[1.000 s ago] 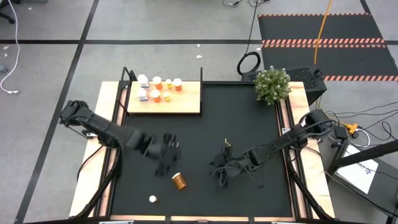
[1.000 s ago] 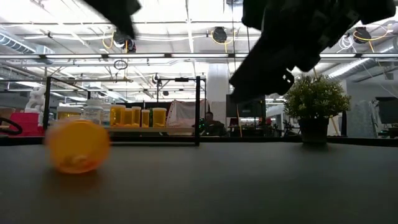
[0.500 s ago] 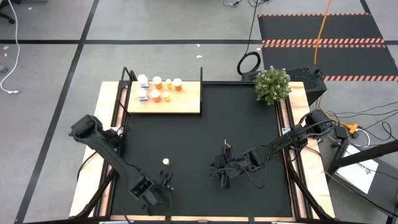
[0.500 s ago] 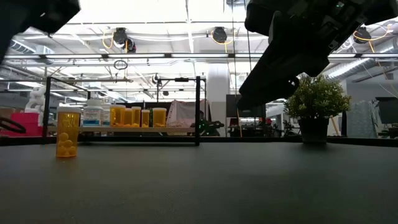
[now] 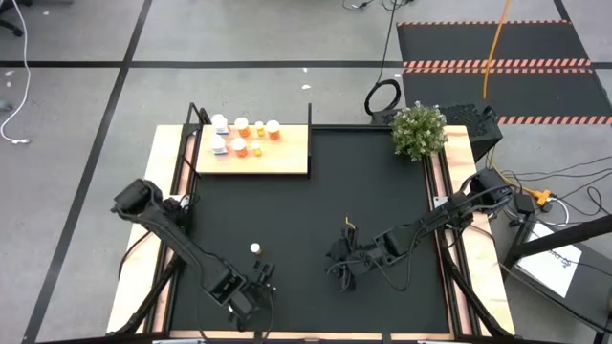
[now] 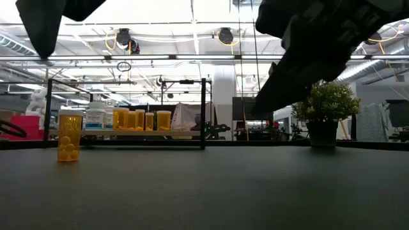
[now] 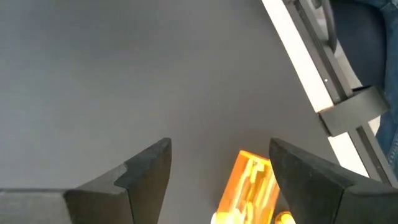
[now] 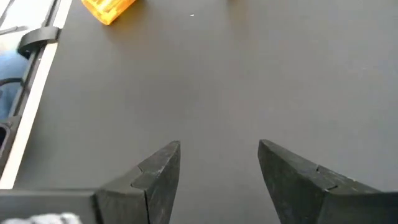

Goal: Pick and place medicine bottles onto shelf by color
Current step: Put the large orange pill bottle on the shelf aligned with the other large orange pill bottle on the shelf

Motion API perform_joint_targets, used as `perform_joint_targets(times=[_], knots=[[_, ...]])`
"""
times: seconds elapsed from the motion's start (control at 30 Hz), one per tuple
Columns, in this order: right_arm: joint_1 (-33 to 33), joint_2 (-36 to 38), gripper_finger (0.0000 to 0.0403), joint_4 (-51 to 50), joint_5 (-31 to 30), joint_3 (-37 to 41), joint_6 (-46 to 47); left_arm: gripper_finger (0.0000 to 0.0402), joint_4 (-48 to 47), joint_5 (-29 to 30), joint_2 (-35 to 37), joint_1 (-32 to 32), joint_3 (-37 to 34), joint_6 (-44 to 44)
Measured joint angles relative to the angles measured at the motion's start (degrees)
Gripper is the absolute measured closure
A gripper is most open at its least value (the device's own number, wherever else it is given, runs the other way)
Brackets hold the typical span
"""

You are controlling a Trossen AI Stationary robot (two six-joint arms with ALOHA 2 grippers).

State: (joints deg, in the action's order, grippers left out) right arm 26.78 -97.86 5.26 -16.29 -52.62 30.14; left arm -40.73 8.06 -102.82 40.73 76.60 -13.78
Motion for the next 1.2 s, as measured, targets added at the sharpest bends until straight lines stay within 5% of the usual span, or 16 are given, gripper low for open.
perform_joint_targets(times=[1.2], knots=[[0.3,0.0,0.019,-0.4,0.0,0.0,0.0,0.013,-2.2,-4.0,-0.9,1.4,-2.6,-3.9]])
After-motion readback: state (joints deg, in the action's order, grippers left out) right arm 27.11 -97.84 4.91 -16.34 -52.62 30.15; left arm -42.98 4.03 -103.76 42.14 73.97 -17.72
